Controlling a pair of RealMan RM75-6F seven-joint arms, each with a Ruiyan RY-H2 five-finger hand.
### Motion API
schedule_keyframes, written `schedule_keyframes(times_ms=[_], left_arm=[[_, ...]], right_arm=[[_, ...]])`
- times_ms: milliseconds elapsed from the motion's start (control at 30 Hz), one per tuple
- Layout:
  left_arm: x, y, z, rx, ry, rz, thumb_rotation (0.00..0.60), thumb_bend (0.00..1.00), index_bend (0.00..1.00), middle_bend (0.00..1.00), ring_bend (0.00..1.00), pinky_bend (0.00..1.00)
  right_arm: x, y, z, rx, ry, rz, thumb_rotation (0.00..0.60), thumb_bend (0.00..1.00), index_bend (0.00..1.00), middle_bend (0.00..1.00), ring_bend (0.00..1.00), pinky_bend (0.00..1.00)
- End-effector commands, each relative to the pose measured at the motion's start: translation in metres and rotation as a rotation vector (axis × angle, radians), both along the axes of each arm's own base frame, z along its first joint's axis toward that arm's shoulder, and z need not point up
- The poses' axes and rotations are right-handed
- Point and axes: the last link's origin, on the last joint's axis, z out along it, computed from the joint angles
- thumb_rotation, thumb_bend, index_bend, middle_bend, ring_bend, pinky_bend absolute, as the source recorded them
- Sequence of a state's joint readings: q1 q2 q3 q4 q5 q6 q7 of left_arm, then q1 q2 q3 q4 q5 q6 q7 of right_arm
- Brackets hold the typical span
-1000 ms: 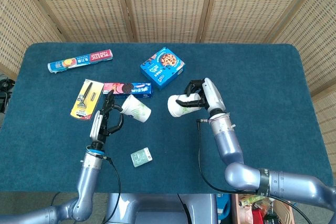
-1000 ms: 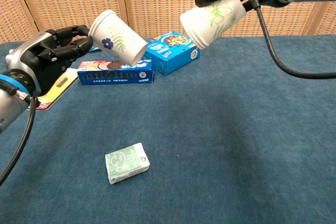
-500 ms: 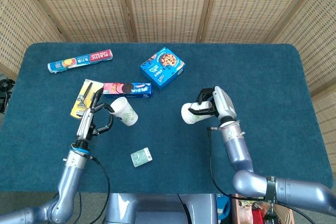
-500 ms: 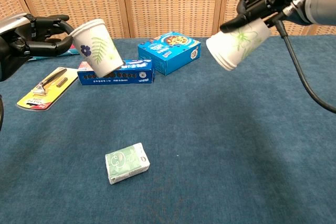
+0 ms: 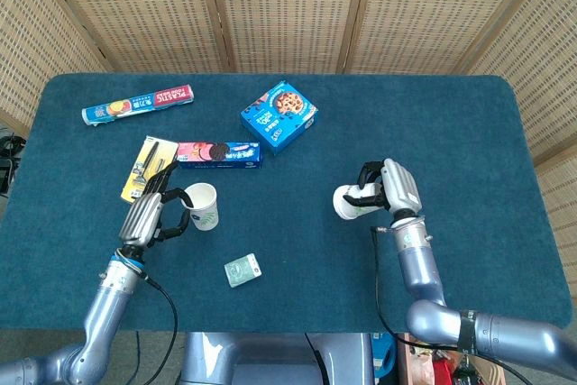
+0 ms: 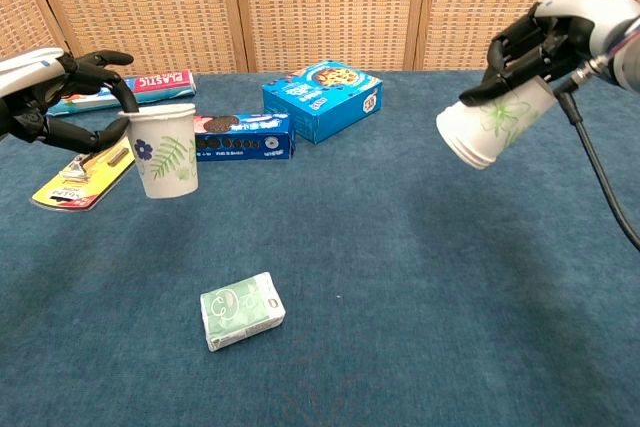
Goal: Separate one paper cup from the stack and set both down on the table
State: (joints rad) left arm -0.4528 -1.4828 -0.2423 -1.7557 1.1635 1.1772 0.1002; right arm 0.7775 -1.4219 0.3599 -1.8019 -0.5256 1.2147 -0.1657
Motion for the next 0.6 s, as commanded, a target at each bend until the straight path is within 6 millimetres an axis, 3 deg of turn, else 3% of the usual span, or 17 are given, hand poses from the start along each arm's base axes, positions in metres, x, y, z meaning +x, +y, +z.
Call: schedule_keyframes(times_ms=[33,167,400,500,600], left_arm=[[-0.004,0.001,-0.001,0.008,0.049,-0.009,0.6,0.56,0.61,0.0,0.0,0.0],[-0.011,0.001,0.0,-0.005,0.102,-0.011,0.6,0.56,0.54,0.0,0.0,0.0],[-0.019,0.0,0.009,-0.025,0.148,-0.012,0.6,0.56,0.34,0.0,0.0,0.0],[-0.021,0.0,0.013,-0.019,0.168,-0.016,0.6,0.55,0.29,0.0,0.0,0.0],[-0.025,-0.003,0.019,-0.014,0.201,-0.014,0.6,0.49,0.21,0.0,0.0,0.0]], right_arm=[[-0.007,0.002,-0.003,0.002,0.021,-0.005,0.6,0.28,0.77,0.65,0.55,0.8],[-0.015,0.003,-0.003,-0.003,0.106,0.022,0.6,0.28,0.76,0.56,0.48,0.73],[-0.018,0.007,-0.002,-0.02,0.223,0.079,0.6,0.28,0.58,0.26,0.15,0.41],[-0.018,0.011,-0.002,-0.032,0.252,0.095,0.6,0.28,0.54,0.21,0.09,0.35],[-0.021,0.016,-0.002,-0.025,0.279,0.101,0.6,0.28,0.5,0.15,0.03,0.26]])
